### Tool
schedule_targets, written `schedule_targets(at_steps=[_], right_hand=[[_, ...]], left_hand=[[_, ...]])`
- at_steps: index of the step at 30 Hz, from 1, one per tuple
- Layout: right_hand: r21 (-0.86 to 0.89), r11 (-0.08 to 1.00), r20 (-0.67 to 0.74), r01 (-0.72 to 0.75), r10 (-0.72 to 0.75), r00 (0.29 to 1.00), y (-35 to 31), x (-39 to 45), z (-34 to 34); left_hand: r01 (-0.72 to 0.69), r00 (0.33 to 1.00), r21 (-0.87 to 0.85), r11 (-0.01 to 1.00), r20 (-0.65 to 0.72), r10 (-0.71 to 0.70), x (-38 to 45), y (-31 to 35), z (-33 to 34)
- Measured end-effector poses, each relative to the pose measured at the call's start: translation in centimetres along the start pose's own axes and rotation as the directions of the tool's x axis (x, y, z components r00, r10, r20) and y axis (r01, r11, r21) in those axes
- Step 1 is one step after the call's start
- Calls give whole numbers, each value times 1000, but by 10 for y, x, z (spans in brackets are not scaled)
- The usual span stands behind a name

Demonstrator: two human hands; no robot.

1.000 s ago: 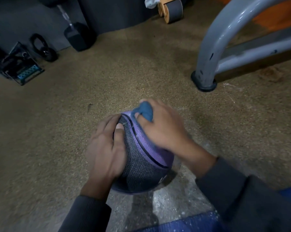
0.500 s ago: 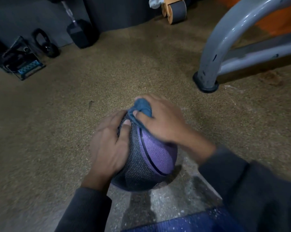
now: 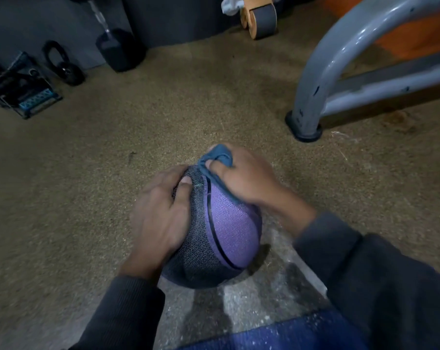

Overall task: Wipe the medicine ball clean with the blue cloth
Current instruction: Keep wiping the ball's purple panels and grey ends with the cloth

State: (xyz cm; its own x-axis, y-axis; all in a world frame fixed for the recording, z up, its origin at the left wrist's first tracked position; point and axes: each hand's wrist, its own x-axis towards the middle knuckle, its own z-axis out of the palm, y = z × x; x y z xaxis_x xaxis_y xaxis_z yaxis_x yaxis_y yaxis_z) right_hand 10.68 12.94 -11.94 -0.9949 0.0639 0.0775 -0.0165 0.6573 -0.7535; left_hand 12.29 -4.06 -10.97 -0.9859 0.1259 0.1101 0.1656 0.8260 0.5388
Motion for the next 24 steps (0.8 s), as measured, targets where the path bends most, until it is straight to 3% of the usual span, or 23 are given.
schedule_targets(at_steps=[2, 5, 7, 9, 11, 13, 15, 16, 18, 19, 21, 22, 24], right_hand=[[-54, 999, -16, -10, 9, 1000, 3, -6, 3], [-251, 958, -160, 136, -180, 971, -13, -73, 14], [-277, 925, -174, 262, -316, 933, -18, -107, 22], [-265, 919, -181, 292, -345, 921, -14, -95, 17], [-170, 968, -176, 183, -212, 961, -9, -58, 13], [-2, 1000, -35, 2, -2, 999, 7, -17, 7], [173, 966, 84, -191, 179, 980, 21, 9, 2], [182, 959, 105, -216, 199, 974, 22, 7, 2], [38, 995, 4, -90, 89, 996, 12, -22, 7], [-90, 995, -85, 34, -41, 996, 1, -43, 12], [-253, 944, -182, 213, -262, 948, -19, -75, 18], [-252, 938, -197, 240, -293, 936, -18, -77, 19], [-118, 982, -206, 148, -170, 964, -9, -62, 16]], left_hand=[[16, 1000, 7, 1000, -18, -16, 2, 2, 0], [40, 999, -3, 999, -12, -40, 4, 0, -1], [42, 999, -31, 999, 5, -42, 4, -3, -2], [33, 999, -57, 998, 10, -32, 4, -5, -3], [30, 1000, -66, 997, 10, -29, 2, -6, -3], [30, 1000, -68, 997, -6, -31, -1, -6, -4], [33, 999, -75, 997, -22, -34, -3, -4, -5], [43, 999, -79, 996, -26, -45, -3, -5, -4], [57, 998, -76, 995, -32, -60, -1, -6, -4], [59, 998, -72, 996, -28, -61, 0, -8, -3], [50, 999, -96, 994, -1, -50, 4, -12, -3], [39, 999, -122, 992, 14, -38, 6, -14, -3], [29, 999, -165, 986, 34, -24, 10, -16, -4]])
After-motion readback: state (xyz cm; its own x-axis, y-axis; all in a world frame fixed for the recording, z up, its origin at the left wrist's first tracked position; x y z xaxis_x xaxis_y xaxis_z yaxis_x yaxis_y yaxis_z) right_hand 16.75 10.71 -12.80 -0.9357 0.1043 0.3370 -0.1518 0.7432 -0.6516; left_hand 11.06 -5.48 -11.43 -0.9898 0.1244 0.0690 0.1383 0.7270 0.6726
